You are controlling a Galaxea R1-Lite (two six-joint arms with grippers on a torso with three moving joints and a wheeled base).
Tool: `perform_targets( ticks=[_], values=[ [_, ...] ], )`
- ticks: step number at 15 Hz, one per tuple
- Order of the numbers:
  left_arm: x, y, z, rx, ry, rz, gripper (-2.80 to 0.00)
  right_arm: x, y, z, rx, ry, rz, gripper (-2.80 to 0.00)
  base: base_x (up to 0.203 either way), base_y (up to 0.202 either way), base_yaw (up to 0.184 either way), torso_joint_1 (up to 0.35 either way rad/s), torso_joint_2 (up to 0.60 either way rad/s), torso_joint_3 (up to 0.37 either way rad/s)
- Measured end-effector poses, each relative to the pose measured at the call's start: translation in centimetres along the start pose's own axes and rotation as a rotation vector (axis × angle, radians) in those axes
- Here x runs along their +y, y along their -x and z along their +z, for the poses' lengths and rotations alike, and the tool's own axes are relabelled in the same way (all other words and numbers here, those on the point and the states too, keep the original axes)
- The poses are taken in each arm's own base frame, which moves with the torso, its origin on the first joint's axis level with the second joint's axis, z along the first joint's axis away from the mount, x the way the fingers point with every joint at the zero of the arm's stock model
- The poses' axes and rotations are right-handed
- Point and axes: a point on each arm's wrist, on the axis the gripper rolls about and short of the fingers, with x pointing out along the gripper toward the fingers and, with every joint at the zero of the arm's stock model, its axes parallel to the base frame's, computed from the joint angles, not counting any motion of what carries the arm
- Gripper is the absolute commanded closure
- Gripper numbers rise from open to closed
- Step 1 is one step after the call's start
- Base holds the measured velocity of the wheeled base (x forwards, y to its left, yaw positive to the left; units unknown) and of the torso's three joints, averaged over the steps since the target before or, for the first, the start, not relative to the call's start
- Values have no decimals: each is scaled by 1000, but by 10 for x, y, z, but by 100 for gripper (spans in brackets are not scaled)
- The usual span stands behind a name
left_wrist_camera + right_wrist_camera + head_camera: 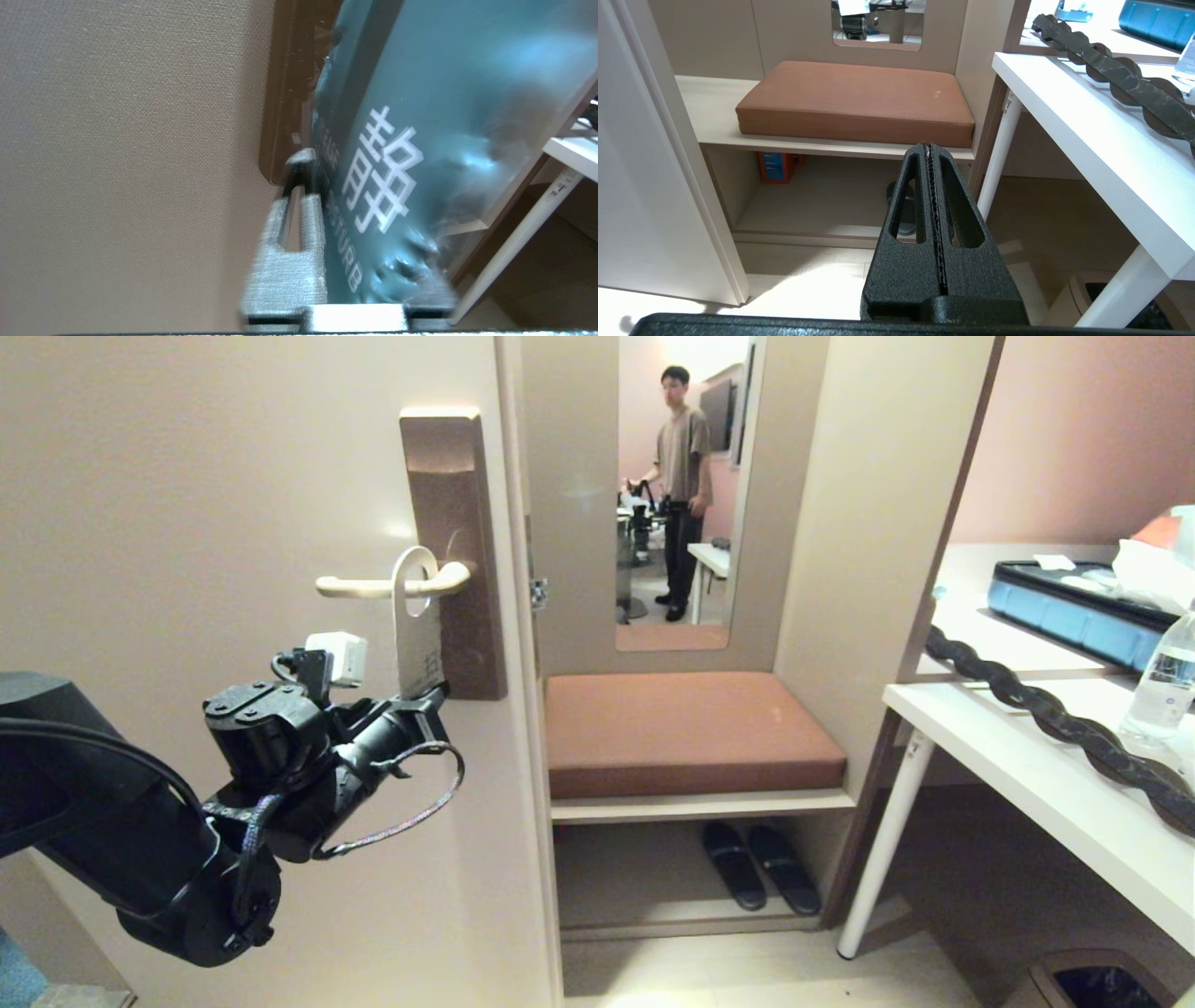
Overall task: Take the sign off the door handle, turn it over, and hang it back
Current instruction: Hang the sign back with the other side facing out
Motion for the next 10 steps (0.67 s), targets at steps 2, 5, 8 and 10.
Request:
perform_targets(
  ticks=[2,5,8,10],
  values=[
    [0,0,0,1,1,-2,-280,0,0,0,0,0,1,0,0,0,0,0,0,0],
    [-1,0,-1,3,7,-5,-280,0,0,0,0,0,0,0,0,0,0,0,0,0],
    [-1,1,-1,7,9,-4,-280,0,0,0,0,0,1,0,0,0,0,0,0,0],
    [-1,4,-1,-9,13,-5,-280,0,0,0,0,0,0,0,0,0,0,0,0,0]
  ],
)
